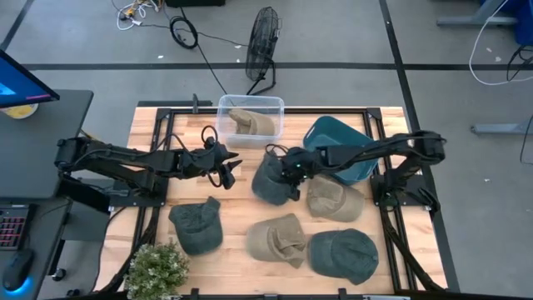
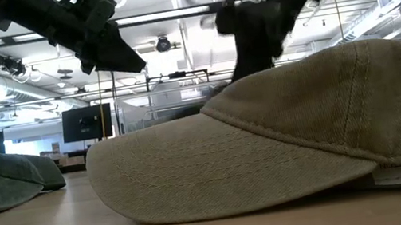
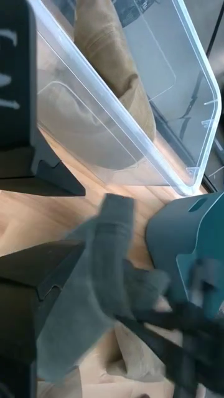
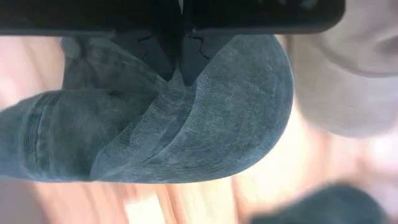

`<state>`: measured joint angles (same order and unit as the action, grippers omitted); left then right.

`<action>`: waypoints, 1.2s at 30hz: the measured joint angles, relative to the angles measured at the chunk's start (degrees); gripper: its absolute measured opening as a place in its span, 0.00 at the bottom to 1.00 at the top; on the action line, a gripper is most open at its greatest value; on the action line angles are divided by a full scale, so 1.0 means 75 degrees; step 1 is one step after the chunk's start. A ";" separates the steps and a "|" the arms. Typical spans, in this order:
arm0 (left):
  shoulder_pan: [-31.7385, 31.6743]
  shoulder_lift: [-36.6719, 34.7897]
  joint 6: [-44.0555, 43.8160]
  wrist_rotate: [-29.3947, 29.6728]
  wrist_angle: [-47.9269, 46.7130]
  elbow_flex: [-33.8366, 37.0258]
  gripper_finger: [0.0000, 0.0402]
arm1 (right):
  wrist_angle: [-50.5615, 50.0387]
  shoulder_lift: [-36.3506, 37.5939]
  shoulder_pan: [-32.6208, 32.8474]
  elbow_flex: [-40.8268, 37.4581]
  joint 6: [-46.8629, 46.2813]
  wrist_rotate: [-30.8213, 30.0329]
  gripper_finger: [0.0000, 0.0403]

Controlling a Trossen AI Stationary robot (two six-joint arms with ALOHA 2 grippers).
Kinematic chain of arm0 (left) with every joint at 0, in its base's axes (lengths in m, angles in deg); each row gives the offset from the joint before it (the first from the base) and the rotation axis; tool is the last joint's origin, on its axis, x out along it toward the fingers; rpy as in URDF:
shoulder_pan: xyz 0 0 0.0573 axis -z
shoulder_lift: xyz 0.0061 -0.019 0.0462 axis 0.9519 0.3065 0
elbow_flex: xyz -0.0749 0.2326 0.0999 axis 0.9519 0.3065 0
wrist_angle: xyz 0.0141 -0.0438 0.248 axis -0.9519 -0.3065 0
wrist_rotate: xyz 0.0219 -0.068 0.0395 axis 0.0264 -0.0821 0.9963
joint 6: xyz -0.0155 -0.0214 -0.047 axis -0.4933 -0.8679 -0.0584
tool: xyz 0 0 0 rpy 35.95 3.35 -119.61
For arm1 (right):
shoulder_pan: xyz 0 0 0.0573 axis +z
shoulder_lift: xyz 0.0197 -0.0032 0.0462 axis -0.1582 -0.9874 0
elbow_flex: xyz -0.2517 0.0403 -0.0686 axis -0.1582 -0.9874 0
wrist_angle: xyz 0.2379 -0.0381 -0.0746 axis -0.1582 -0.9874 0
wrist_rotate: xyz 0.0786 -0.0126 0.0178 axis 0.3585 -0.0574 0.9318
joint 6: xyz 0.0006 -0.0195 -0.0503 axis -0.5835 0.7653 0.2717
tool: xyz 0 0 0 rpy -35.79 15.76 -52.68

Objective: Pick & Place hat
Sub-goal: Put the top black cap into the blue bin

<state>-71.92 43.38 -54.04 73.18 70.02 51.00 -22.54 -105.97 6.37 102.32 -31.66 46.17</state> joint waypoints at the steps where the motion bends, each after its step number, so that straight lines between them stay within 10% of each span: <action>1: 0.0000 0.0002 -0.0008 -0.0002 0.0000 0.0000 0.31 | 0.0015 0.0227 0.0063 0.0000 0.0033 -0.0097 0.02; 19: 0.0003 0.0002 -0.0253 -0.0005 -0.0009 -0.0003 0.31 | -0.3822 0.3924 0.0558 0.0000 -0.0305 -0.5631 0.01; 36: 0.0003 0.0002 -0.0252 -0.0004 -0.0006 -0.0006 0.31 | -0.6073 0.2605 -0.0117 -0.0007 -0.2692 -0.6478 0.00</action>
<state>-71.90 43.40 -55.93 73.14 69.98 50.95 -68.09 -86.43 5.49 102.27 -51.85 -2.42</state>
